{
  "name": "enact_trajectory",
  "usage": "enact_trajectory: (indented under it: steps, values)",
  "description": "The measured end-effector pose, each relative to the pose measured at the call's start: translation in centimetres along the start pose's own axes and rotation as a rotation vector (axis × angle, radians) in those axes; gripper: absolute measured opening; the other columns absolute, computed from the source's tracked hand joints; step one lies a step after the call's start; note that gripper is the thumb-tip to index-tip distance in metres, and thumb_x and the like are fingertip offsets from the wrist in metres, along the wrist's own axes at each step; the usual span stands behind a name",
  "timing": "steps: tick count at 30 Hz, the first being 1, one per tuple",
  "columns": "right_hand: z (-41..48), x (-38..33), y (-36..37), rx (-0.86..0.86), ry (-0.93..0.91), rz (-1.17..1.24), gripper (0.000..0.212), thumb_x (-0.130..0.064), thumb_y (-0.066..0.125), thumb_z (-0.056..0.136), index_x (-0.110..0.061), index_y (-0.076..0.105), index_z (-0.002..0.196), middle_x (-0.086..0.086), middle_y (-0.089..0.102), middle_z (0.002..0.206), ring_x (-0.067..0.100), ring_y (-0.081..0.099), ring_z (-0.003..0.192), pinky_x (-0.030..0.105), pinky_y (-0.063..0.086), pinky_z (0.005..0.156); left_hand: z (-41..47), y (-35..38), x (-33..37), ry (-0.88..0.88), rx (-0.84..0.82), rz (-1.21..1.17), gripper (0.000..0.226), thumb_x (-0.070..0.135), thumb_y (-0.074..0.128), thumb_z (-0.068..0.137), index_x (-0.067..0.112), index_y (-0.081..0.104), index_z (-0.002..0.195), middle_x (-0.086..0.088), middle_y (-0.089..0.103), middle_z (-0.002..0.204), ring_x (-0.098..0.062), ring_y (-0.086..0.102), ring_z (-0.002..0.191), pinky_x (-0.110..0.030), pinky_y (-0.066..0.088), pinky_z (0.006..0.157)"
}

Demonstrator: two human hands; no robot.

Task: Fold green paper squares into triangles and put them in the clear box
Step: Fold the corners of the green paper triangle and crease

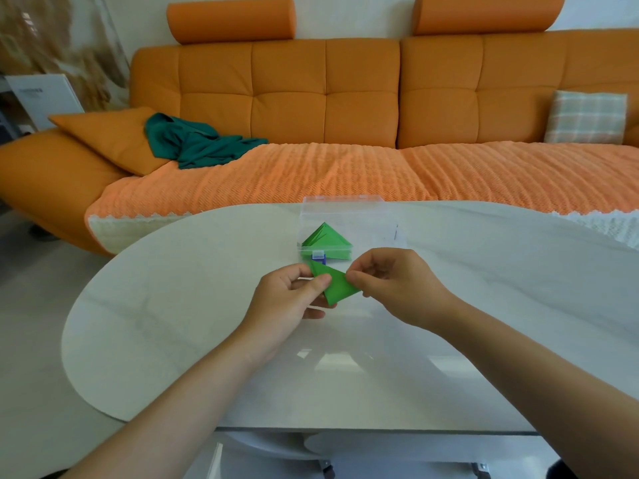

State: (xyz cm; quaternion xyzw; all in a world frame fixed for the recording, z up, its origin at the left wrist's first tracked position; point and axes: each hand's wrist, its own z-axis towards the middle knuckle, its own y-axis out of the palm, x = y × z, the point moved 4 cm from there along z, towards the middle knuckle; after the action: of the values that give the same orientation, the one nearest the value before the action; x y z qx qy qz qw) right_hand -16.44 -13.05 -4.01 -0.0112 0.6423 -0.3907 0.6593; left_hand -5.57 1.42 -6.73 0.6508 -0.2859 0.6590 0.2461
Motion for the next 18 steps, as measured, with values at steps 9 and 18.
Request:
enact_trajectory:
  steps: [9, 18]
  values:
    - [-0.1, 0.2, 0.2, -0.070, 0.090, 0.063, 0.007, -0.027, 0.072, 0.088, -0.023, 0.078, 0.084, -0.005, 0.074, 0.072, 0.002, 0.063, 0.064, 0.013, 0.049, 0.061, -0.2, 0.5, -0.3, 0.003, -0.037, 0.021, 0.016, 0.015, 0.058, 0.098, 0.006, 0.072, 0.100, -0.008, 0.077, 0.088, -0.021, 0.075, 0.084, -0.031, 0.061, 0.068]
    - [0.3, 0.7, -0.5, -0.184, 0.179, 0.052, 0.005, -0.023, 0.075, 0.085, -0.021, 0.078, 0.081, 0.004, 0.075, 0.080, 0.007, 0.062, 0.066, 0.032, 0.054, 0.078, 0.1, -0.5, 1.1, 0.185, -0.039, 0.125, 0.034, 0.004, 0.073, 0.086, 0.023, 0.070, 0.114, -0.004, 0.074, 0.080, -0.020, 0.072, 0.078, -0.028, 0.058, 0.066]
